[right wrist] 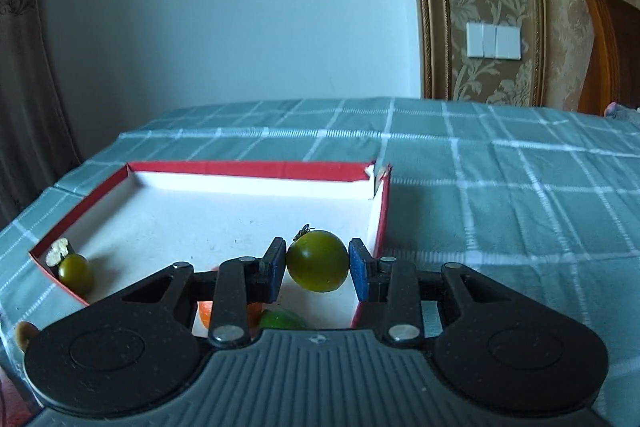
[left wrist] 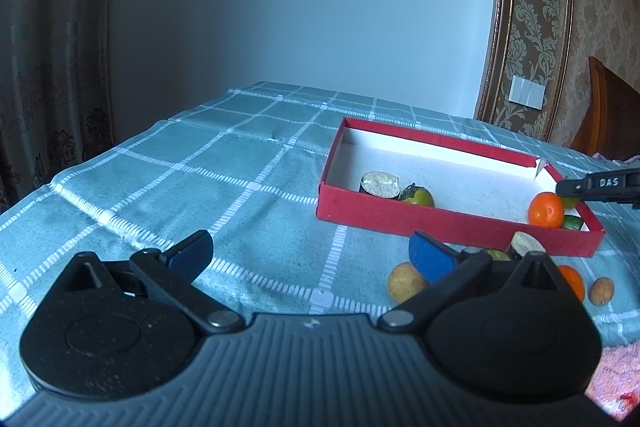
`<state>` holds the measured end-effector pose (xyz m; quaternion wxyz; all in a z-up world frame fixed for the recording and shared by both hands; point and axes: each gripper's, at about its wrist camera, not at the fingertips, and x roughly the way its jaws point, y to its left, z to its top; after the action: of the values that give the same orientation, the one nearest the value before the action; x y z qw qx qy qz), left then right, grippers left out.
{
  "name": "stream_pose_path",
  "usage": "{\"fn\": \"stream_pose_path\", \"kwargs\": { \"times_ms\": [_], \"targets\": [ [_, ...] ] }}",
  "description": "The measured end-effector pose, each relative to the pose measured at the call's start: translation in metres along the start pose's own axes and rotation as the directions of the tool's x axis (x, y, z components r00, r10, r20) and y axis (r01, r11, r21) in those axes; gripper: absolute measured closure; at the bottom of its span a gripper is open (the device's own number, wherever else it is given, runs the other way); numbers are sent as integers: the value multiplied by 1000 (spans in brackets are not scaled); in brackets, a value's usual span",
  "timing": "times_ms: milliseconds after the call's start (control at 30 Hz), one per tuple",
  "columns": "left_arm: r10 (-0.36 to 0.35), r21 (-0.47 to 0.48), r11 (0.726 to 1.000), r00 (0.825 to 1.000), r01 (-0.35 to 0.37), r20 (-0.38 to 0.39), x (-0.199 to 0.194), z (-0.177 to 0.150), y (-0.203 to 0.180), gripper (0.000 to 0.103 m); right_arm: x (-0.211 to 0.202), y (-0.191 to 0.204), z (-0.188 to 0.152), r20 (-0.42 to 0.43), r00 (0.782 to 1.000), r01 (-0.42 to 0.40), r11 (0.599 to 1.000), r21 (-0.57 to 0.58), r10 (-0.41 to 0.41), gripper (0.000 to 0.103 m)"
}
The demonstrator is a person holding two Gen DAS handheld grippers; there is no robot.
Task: Organize fruits
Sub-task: 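Lower the green tomato into the red tray and open the right tool, then move the left tool to the small brown pear and close on it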
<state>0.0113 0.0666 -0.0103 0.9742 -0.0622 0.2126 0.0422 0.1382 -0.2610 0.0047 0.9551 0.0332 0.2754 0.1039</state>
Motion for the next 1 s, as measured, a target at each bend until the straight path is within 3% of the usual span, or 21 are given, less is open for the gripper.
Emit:
{"fn": "stream_pose_path", "kwargs": {
  "times_ms": [200, 467, 667, 833, 1000],
  "targets": [
    [0, 3, 1000, 1000, 0, -5, 1, 1, 0, 0, -7, 3, -6, 10, 1000, 11, 1000, -12, -11, 63],
    [7, -4, 1000, 1000, -7, -3, 1, 1, 1, 0, -87, 8, -19, 163, 987, -3, 1000, -14, 5, 29],
    [15, -2, 1000, 1000, -15, -8, 2, 1, 2, 0, -130, -3, -54, 201, 980, -20, 995, 97, 0, 23],
    [28, -6, 1000, 1000, -28, -9, 3, 1, 3, 0, -126, -19, -82, 190, 981, 9, 983, 183, -44, 23],
    [23, 4, 1000, 1000, -23, -1, 1, 0, 2, 0, -122, -34, -86, 162, 986, -19, 959, 282, -28, 23]
  ]
}}
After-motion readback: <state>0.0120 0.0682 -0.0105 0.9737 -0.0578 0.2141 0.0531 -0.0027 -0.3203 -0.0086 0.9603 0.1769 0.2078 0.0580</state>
